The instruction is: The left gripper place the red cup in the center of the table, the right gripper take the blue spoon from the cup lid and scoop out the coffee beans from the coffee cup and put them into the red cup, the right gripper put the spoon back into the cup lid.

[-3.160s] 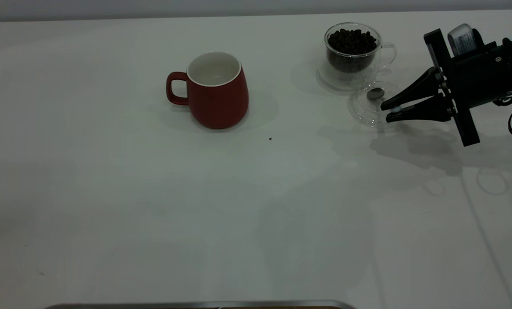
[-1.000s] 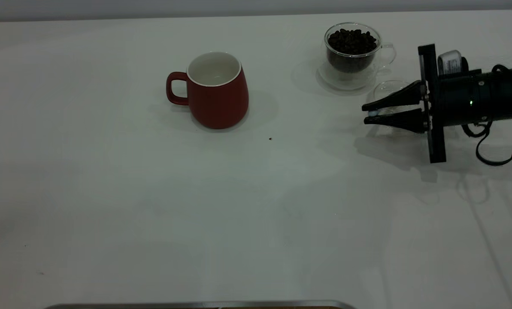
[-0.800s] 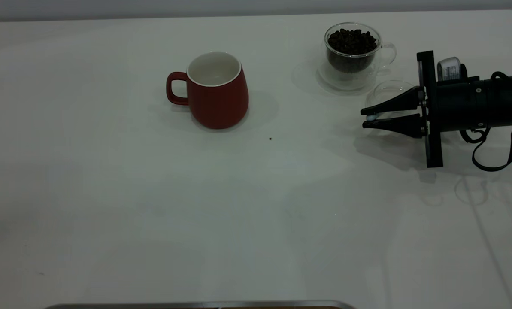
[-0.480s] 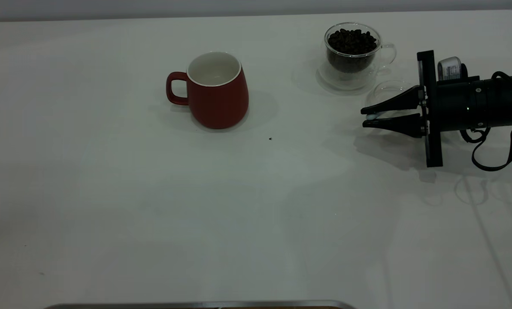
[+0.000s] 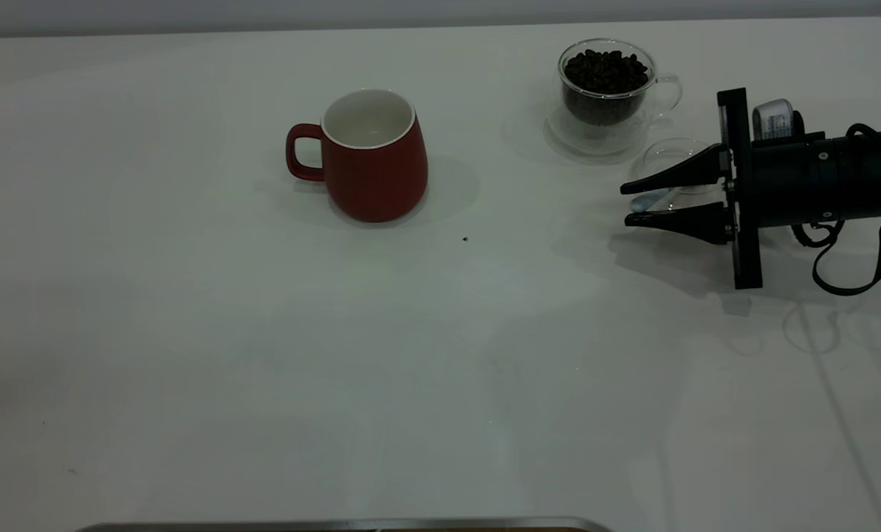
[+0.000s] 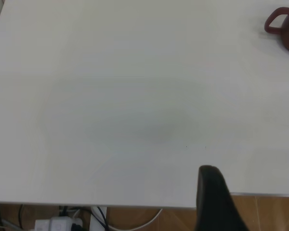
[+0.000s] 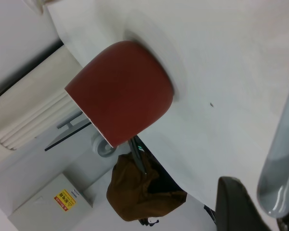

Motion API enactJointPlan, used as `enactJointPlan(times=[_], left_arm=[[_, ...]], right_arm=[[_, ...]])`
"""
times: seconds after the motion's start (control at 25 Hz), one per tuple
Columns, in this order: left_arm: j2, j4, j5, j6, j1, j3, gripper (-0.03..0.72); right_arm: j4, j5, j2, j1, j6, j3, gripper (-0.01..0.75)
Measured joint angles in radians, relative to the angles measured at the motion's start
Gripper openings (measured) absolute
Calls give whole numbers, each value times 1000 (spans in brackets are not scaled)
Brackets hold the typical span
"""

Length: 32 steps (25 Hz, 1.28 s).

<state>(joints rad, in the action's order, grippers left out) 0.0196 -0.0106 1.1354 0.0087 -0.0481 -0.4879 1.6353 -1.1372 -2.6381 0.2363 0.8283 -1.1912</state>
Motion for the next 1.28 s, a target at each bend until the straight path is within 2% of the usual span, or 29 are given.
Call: enactJointPlan(times=[0.8,1.0,1.08,1.28], left_arm=[[0,0,0,-1,0,0,467],[0,0,0,-2,0,0,467],[0,0,0,-2,0,0,467],[0,0,0,-2,0,0,467]], right_arm=[[-57,1,14,0,-5,0,263],[-208,5,156,0,-35,3,263],[-302,39,251,0,-70,15,263],[-666,159,555,-57,-222,36,263]])
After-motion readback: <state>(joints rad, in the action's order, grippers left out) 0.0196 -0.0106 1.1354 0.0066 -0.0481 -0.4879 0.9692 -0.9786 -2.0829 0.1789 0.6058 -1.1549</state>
